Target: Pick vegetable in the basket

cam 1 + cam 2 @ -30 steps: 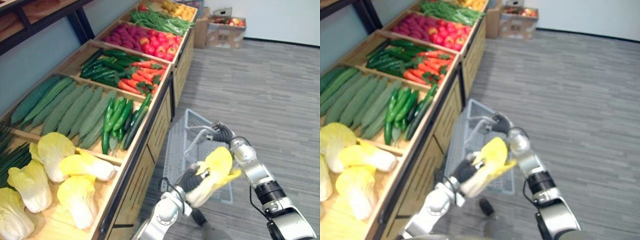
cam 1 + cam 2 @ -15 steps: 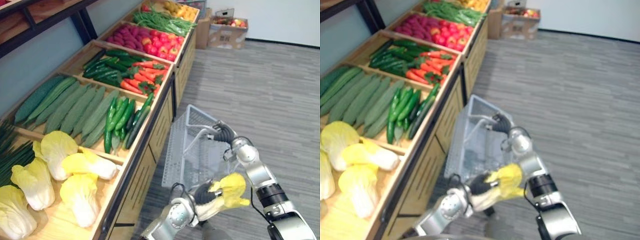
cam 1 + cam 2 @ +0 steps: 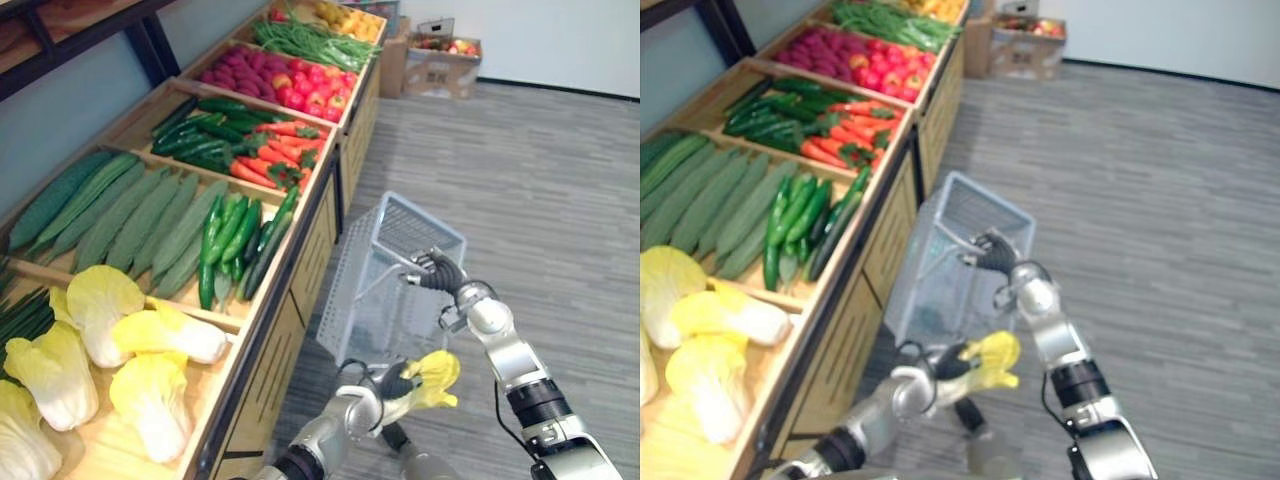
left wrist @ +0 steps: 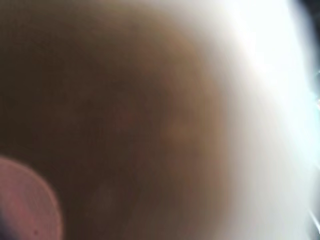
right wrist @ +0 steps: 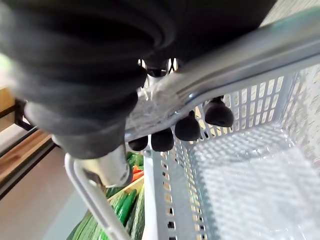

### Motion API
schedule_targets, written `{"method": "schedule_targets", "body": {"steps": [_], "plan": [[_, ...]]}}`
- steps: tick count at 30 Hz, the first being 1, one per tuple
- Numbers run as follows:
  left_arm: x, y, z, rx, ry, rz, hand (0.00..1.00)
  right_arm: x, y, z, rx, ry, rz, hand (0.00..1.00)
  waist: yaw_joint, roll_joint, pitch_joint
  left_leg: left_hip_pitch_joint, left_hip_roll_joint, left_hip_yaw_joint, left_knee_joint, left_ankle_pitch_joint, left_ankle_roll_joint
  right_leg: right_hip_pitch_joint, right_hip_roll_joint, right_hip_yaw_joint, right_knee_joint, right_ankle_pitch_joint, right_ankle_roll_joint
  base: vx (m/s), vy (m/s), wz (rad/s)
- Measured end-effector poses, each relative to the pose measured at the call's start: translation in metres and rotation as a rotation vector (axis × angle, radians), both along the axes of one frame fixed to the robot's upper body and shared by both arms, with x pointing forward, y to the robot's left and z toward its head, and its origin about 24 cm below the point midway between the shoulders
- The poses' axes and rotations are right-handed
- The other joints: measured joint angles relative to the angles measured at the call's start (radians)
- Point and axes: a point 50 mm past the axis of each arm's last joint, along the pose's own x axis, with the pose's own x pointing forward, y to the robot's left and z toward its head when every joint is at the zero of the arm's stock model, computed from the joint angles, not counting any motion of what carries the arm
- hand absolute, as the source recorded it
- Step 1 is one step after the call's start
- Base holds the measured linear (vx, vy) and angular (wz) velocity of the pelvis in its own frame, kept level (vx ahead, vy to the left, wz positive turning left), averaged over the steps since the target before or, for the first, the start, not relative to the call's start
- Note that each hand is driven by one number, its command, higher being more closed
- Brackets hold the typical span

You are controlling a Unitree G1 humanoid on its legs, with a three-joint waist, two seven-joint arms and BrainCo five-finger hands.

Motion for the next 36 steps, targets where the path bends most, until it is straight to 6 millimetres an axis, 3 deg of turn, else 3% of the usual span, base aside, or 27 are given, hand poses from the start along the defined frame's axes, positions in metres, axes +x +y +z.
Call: {"method": "schedule_targets", "body": {"steps": [10,21,25,32,33,36], "plan": [[0.014,0.013,-0.002,0.069,-0.026,0.04,1.0,-0.014,-0.017,-0.009,-0.012,0.051,0.046,1.0,-0.003,-0.001,-0.001,0.013,-0.01,-0.004,-0.019,0.005,0.002,0.011,-0.006,-0.004,-0.003,0.0,0.0,0.0,-0.002,0.01],[0.038,0.031,0.024,-0.16,-0.092,0.338,1.0,-0.039,-0.025,-0.031,-0.021,0.126,0.069,1.0,-0.003,-0.021,-0.018,-0.008,-0.016,-0.05,-0.019,0.012,0.011,0.014,-0.025,-0.042,-0.003,-0.004,0.005,-0.03,-0.02,0.11],[0.038,0.026,0.025,-0.222,-0.059,0.398,1.0,-0.043,-0.019,-0.037,-0.025,0.151,0.093,1.0,-0.005,-0.036,-0.03,-0.01,-0.02,-0.054,-0.019,0.012,0.012,0.014,-0.03,-0.044,-0.002,-0.004,0.005,0.0,-0.004,0.01],[0.047,0.014,0.037,-0.312,-0.067,0.44,1.0,-0.048,-0.007,-0.039,0.081,0.186,0.149,1.0,-0.006,-0.039,-0.034,-0.023,-0.025,-0.062,-0.017,0.014,0.016,0.004,-0.037,-0.05,0.001,-0.004,0.006,-0.02,-0.01,0.03],[0.048,0.013,0.036,-0.306,-0.067,0.439,0.0,-0.048,-0.006,-0.037,0.098,0.184,0.157,1.0,-0.007,-0.039,-0.034,-0.023,-0.026,-0.061,-0.017,0.014,0.016,0.004,-0.037,-0.05,0.0,-0.004,0.006,0.0,0.0,0.0],[0.046,0.01,0.032,-0.282,-0.047,0.423,0.0,-0.049,-0.003,-0.033,0.14,0.188,0.184,1.0,-0.008,-0.043,-0.04,-0.023,-0.028,-0.058,-0.017,0.014,0.016,0.001,-0.037,-0.047,0.0,-0.004,0.006,0.0,-0.008,-0.02]]}}
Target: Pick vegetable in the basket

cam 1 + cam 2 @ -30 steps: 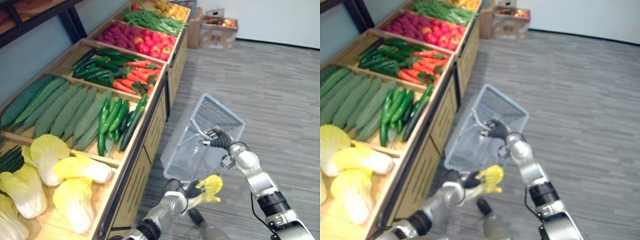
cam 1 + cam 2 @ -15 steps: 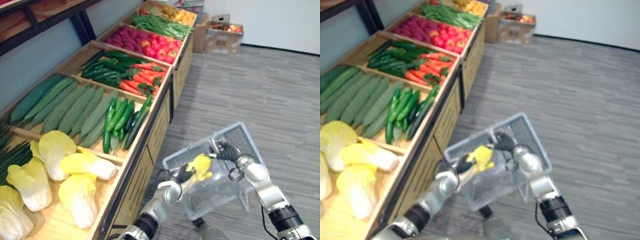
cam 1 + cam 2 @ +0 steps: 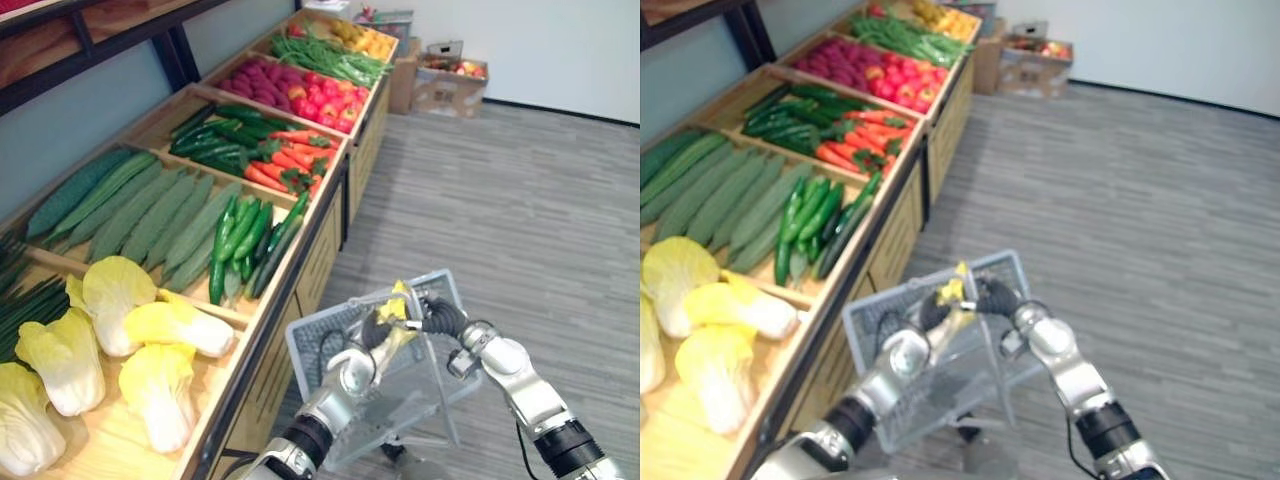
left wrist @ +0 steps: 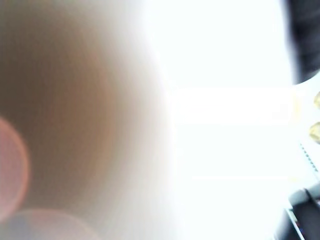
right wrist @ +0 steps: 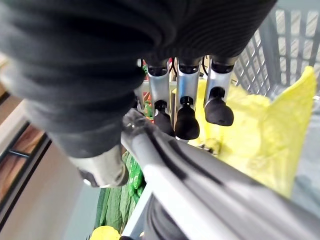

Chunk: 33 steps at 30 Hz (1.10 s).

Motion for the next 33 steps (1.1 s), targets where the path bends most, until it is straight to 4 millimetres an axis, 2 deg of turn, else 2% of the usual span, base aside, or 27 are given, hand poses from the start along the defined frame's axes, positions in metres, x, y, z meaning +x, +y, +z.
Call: {"method": "schedule_targets", "body": {"steps": [6,22,25,27,29,31,33], "plan": [[-0.006,-0.003,-0.009,0.031,0.049,-0.051,0.0,0.001,-0.005,0.002,0.007,0.004,-0.004,1.0,-0.001,-0.008,-0.013,0.001,-0.001,0.002,0.001,0.0,0.0,-0.001,0.001,0.003,0.0,0.0,0.0,0.0,0.0,0.0],[-0.006,-0.004,-0.009,0.077,0.025,-0.082,0.0,-0.001,-0.008,-0.001,-0.002,0.013,-0.014,1.0,0.001,-0.007,-0.019,-0.006,-0.003,-0.027,0.0,0.0,0.0,0.005,-0.009,-0.017,-0.001,-0.002,0.003,0.0,-0.002,0.04],[-0.005,-0.005,-0.007,0.078,0.012,-0.088,0.0,-0.002,-0.015,-0.004,0.016,0.026,-0.057,1.0,0.003,-0.007,-0.03,-0.018,-0.004,-0.05,0.0,0.002,0.004,0.006,-0.015,-0.037,-0.001,-0.003,0.004,-0.01,-0.017,0.19],[-0.003,-0.008,0.002,0.071,-0.024,-0.107,0.0,-0.001,-0.027,-0.008,0.014,0.032,-0.115,1.0,0.007,-0.005,-0.031,-0.019,-0.006,-0.061,0.0,0.004,0.007,0.013,-0.021,-0.047,-0.002,-0.004,0.005,-0.02,-0.014,0.21],[-0.006,-0.015,0.024,0.006,-0.113,-0.153,0.0,0.001,-0.043,-0.013,0.042,0.036,-0.22,1.0,0.007,-0.001,-0.037,-0.035,-0.009,-0.091,-0.001,0.008,0.014,0.015,-0.032,-0.073,-0.001,-0.004,0.006,-0.04,-0.022,0.32],[-0.008,-0.013,0.039,-0.036,-0.182,-0.165,0.0,0.002,-0.055,-0.018,0.027,0.037,-0.29,1.0,0.009,0.005,-0.041,-0.043,-0.01,-0.112,-0.003,0.012,0.02,0.018,-0.038,-0.094,-0.001,-0.005,0.007,-0.03,-0.025,0.35],[-0.008,-0.007,0.061,-0.083,-0.281,-0.162,0.0,-0.003,-0.072,-0.032,0.014,0.09,-0.379,1.0,0.019,0.01,-0.051,-0.056,-0.011,-0.141,-0.007,0.019,0.023,0.02,-0.044,-0.12,-0.001,-0.005,0.007,-0.03,-0.042,0.4]]}}
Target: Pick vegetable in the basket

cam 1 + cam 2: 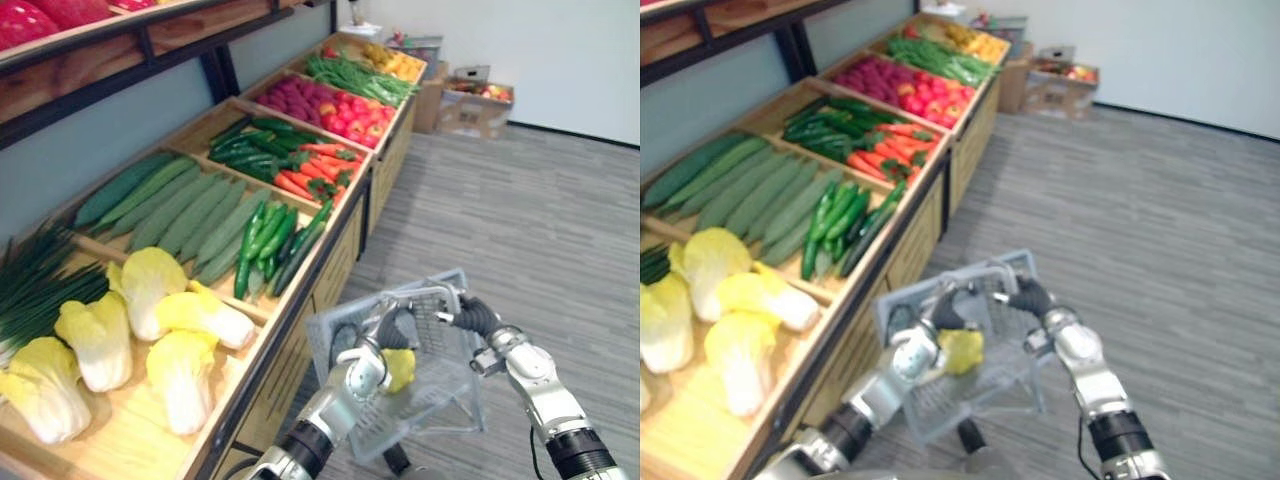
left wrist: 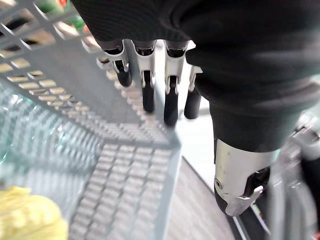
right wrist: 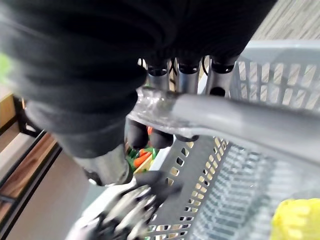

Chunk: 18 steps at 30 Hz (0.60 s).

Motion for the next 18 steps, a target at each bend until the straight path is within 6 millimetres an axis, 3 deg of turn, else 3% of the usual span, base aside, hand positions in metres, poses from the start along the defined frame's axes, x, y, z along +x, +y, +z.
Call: {"method": "schedule_targets", "body": {"steps": [3,5,9,13,18], "plan": [[0.001,0.015,0.034,-0.089,-0.145,0.024,0.0,-0.021,-0.027,-0.035,0.011,0.144,-0.166,1.0,0.032,0.014,-0.017,-0.009,-0.018,-0.056,-0.05,0.034,0.001,0.008,-0.015,-0.063,0.001,-0.004,0.004,-0.04,-0.047,0.51],[-0.003,0.021,0.037,-0.098,-0.163,0.025,0.0,-0.031,-0.036,-0.047,0.028,0.193,-0.231,1.0,0.041,0.021,-0.026,-0.012,-0.03,-0.083,-0.079,0.055,0.003,0.008,-0.02,-0.09,0.005,-0.014,0.003,-0.04,-0.047,0.57],[-0.022,0.038,0.024,-0.091,-0.107,0.015,0.0,-0.048,-0.048,-0.065,0.06,0.272,-0.348,1.0,0.051,0.025,-0.035,-0.005,-0.058,-0.148,-0.172,0.125,0.008,0.009,-0.033,-0.162,0.018,-0.046,0.002,-0.03,-0.034,0.5],[-0.027,0.047,0.016,-0.087,-0.074,0.04,0.0,-0.059,-0.049,-0.073,0.095,0.299,-0.392,1.0,0.058,0.019,-0.039,0.012,-0.073,-0.16,-0.242,0.165,0.012,0.01,-0.036,-0.181,0.014,-0.046,0.002,-0.01,-0.025,0.13],[-0.031,0.048,0.018,-0.091,-0.078,0.036,0.0,-0.072,-0.049,-0.084,0.161,0.335,-0.461,1.0,0.062,-0.013,-0.057,0.017,-0.074,-0.16,-0.253,0.17,0.017,0.013,-0.037,-0.183,0.009,-0.042,-0.003,0.01,-0.026,-0.01]]}}
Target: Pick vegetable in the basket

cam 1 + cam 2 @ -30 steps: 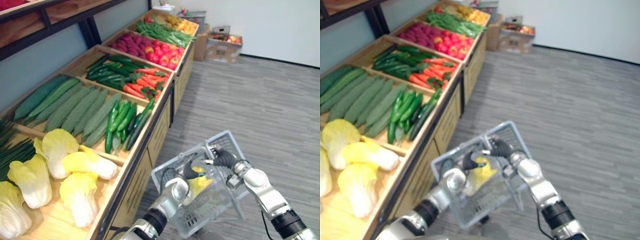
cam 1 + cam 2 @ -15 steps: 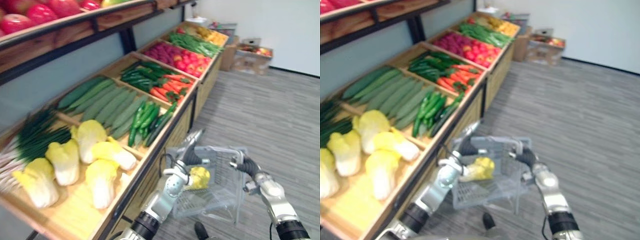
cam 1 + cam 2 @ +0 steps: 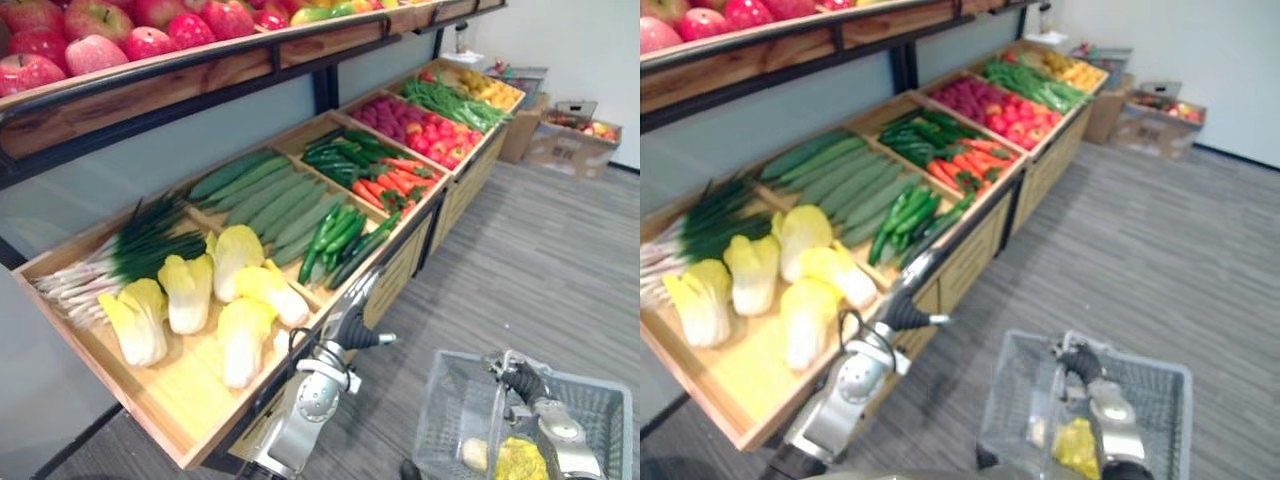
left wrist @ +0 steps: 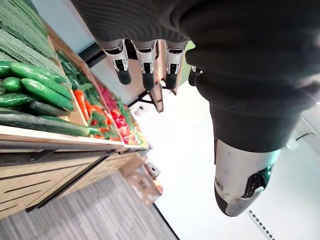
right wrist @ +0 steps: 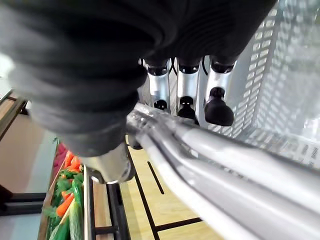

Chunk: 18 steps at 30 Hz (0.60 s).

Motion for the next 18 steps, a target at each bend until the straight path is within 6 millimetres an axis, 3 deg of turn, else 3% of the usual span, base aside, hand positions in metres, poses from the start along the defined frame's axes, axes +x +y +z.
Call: {"method": "schedule_targets", "body": {"steps": [6,18], "plan": [[-0.001,0.006,-0.004,0.015,0.02,0.012,0.0,-0.008,0.002,-0.006,0.034,0.017,-0.028,1.0,-0.021,-0.006,-0.004,0.0,-0.002,-0.01,0.004,0.002,0.003,0.006,-0.004,-0.011,-0.002,0.001,-0.001,0.01,-0.029,0.05],[-0.001,0.006,-0.004,0.016,0.021,0.011,0.0,-0.041,0.004,-0.026,0.135,0.069,-0.165,1.0,-0.021,-0.006,-0.008,0.0,-0.002,-0.024,0.001,0.002,0.003,0.013,-0.007,-0.025,-0.008,-0.001,0.0,-0.01,-0.035,0.03]]}}
